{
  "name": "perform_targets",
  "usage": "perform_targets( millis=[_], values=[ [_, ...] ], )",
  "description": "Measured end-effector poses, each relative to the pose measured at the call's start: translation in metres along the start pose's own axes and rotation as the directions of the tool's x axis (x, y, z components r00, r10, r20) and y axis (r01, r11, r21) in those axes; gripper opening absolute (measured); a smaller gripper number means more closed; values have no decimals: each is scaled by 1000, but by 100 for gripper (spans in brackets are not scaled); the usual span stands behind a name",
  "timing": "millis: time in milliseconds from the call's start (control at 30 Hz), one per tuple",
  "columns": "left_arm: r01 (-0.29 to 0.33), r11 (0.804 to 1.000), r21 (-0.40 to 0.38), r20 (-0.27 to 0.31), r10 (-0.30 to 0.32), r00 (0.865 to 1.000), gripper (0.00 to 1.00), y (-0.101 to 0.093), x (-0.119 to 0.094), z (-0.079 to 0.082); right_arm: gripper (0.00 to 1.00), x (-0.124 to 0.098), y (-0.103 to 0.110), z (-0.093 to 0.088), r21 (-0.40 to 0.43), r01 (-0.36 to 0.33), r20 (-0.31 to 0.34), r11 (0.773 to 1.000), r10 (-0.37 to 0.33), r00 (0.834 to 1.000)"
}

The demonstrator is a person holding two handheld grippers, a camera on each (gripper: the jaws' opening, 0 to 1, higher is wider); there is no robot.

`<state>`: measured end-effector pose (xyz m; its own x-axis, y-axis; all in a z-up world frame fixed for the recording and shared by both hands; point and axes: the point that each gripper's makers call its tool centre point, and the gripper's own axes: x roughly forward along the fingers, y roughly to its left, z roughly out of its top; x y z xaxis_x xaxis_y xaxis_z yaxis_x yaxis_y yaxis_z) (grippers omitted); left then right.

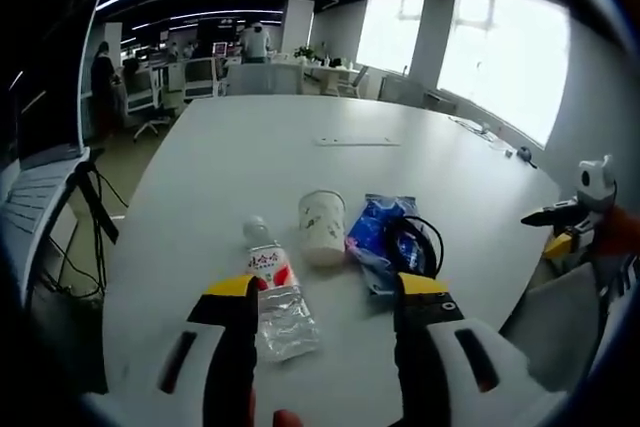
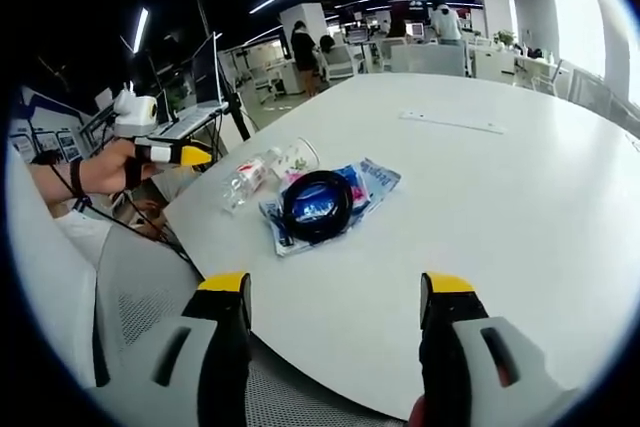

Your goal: Arrange the tabletop items into an orderly group along one side of the table until the central work area is clear of visible clutter.

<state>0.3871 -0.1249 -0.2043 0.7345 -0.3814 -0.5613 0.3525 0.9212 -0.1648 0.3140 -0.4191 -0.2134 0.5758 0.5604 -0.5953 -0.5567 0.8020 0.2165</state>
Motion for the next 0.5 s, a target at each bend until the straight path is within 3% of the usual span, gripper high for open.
perform_targets(
  millis=[500],
  values=[
    [-12, 999, -34, -51, 10, 999, 54, 15, 27, -10, 68, 2, -2, -1, 5, 4, -19, 1000, -4, 1000]
  ],
)
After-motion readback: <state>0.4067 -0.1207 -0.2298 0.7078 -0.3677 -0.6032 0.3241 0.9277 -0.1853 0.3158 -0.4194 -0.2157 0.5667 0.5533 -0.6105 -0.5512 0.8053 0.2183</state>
